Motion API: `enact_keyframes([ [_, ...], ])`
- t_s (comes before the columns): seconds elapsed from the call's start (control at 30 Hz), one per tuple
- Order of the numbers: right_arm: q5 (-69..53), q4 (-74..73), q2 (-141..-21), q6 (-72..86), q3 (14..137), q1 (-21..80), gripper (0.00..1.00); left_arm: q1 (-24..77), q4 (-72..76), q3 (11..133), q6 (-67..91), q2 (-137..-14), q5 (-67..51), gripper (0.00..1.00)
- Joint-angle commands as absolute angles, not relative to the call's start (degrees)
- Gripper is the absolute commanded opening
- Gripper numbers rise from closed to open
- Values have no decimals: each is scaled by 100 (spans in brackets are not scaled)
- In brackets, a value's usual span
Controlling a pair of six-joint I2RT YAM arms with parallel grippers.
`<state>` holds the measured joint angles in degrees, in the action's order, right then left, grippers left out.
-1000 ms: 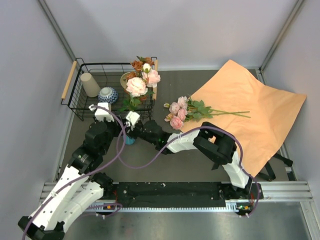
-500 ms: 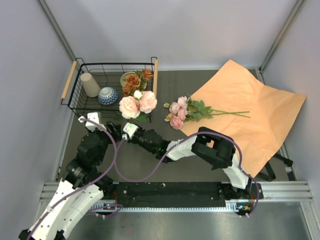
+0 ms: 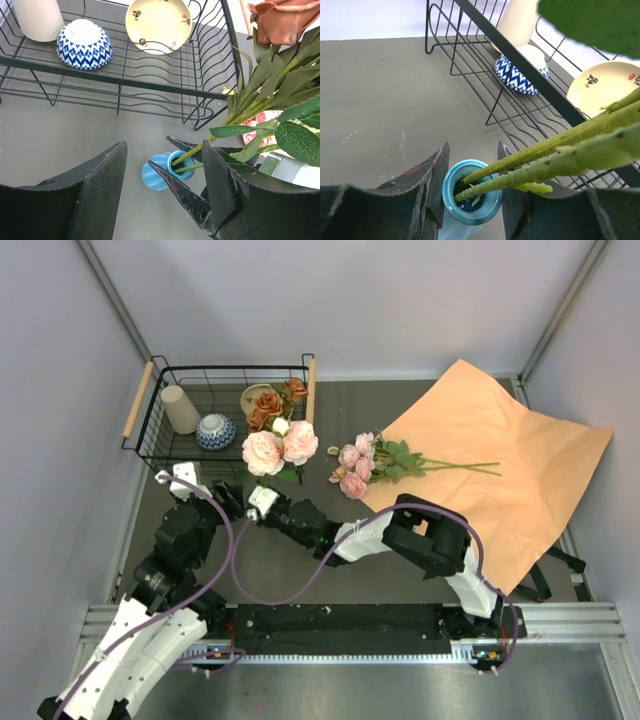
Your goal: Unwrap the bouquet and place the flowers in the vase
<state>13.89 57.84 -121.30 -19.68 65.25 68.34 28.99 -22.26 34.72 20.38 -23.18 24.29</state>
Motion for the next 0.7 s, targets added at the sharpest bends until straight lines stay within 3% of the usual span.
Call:
enact_keyframes([
  [0.0, 1240, 5238, -12234, -1820, 6460, 6680, 28, 2900, -1978, 3691, 2057, -2382, 2347, 67],
  [0.1, 1081, 5221, -12182, -1688, 6434, 6636, 30, 2909, -1969, 3683, 2057, -2408, 2338, 68],
  [0.43, 923, 5177, -12173, -1687, 6425, 6627, 55, 2900, -1890, 3683, 2004, -2540, 2259, 69],
  [0.67, 888, 5133, -12164, -1766, 6460, 6627, 56, 2909, -1881, 3656, 1969, -2540, 2250, 70],
])
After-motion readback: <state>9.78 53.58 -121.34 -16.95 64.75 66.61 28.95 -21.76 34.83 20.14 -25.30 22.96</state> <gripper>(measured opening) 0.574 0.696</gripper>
